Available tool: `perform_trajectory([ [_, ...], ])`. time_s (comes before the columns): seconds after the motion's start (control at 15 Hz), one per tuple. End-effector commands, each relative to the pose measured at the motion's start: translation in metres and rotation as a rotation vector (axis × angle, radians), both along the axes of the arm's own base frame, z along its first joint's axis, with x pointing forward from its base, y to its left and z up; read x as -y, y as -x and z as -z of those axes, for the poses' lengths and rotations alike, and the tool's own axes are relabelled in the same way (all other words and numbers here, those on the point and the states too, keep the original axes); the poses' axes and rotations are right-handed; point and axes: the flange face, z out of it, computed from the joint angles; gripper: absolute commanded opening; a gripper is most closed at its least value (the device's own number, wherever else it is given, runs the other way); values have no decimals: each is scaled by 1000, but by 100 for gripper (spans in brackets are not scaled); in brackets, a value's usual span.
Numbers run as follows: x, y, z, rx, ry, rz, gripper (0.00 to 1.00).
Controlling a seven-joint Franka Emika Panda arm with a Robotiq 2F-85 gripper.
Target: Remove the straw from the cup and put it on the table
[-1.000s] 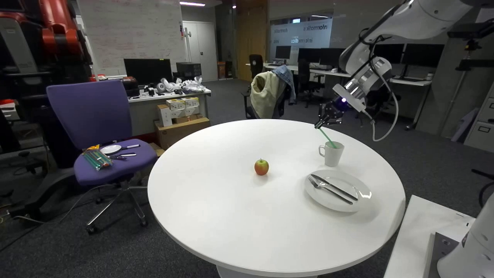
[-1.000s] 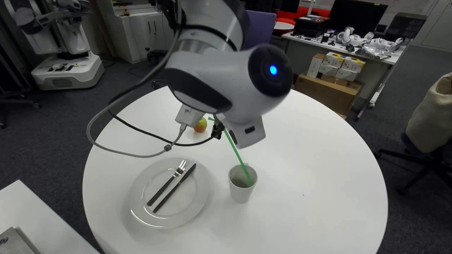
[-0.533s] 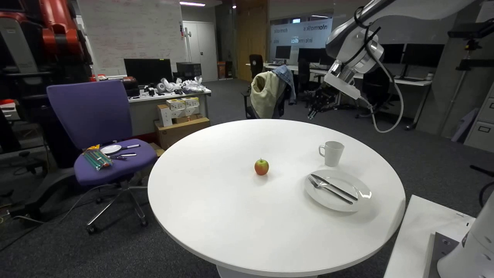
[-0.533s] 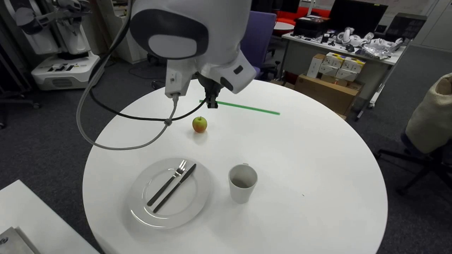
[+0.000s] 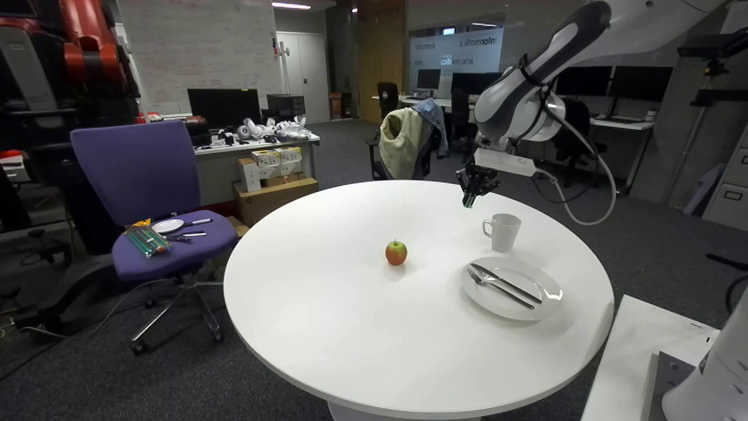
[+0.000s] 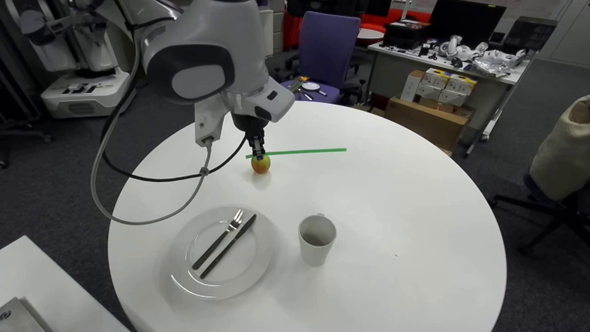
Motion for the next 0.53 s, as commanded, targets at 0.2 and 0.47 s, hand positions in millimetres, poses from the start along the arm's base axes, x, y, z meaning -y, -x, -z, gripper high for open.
perform_trajectory([
  [0.2, -24, -12, 39, -78, -73, 335, 0],
  [0.47, -44, -20, 64, -114, 47, 375, 0],
])
